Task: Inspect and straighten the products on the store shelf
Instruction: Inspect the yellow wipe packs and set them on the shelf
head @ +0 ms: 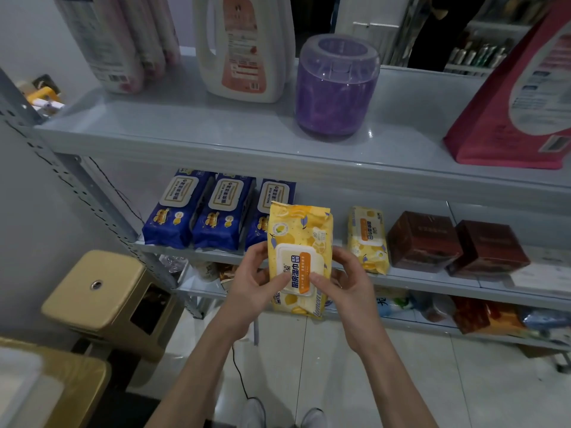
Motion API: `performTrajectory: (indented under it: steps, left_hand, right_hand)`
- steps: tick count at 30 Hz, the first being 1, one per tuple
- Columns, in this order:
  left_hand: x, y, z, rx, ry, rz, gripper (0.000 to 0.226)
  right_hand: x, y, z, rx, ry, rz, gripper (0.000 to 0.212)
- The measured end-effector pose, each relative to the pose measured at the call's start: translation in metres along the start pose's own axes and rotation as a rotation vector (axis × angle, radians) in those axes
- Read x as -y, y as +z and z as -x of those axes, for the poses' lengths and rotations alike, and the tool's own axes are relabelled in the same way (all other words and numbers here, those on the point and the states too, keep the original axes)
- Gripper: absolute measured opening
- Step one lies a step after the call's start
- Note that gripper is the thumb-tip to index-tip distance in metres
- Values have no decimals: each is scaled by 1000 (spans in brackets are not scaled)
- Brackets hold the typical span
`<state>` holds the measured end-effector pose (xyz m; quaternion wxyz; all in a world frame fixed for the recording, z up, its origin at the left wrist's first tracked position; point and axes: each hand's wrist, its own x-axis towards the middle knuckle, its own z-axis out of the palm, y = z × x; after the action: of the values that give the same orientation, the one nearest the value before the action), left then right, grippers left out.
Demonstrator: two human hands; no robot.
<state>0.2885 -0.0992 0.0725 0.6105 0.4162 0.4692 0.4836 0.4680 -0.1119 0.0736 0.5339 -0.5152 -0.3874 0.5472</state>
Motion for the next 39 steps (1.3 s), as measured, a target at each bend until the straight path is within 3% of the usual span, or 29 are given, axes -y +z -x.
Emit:
performTrajectory:
  steps: [6,12,25,32,39]
  left_hand:
    - [0,-5,3,7,-17,5,50]
    - [-2,-2,1,-90,-94,28,48]
    - [-23,5,-9,1,-144,31,32]
    - [-31,18,-19,-45,-210,99,21]
    - [-41,24,-22,-39,-245,106,47]
  right_hand:
    - [1,3,5,18,-15,18,52]
    - [-1,-2,7,88,82,-38,50]
    - [18,-5,-9,-76,153,-143,29]
    - [25,-8,-18,-75,218,-190,36]
    - [35,-6,-18,-83,240,-188,38]
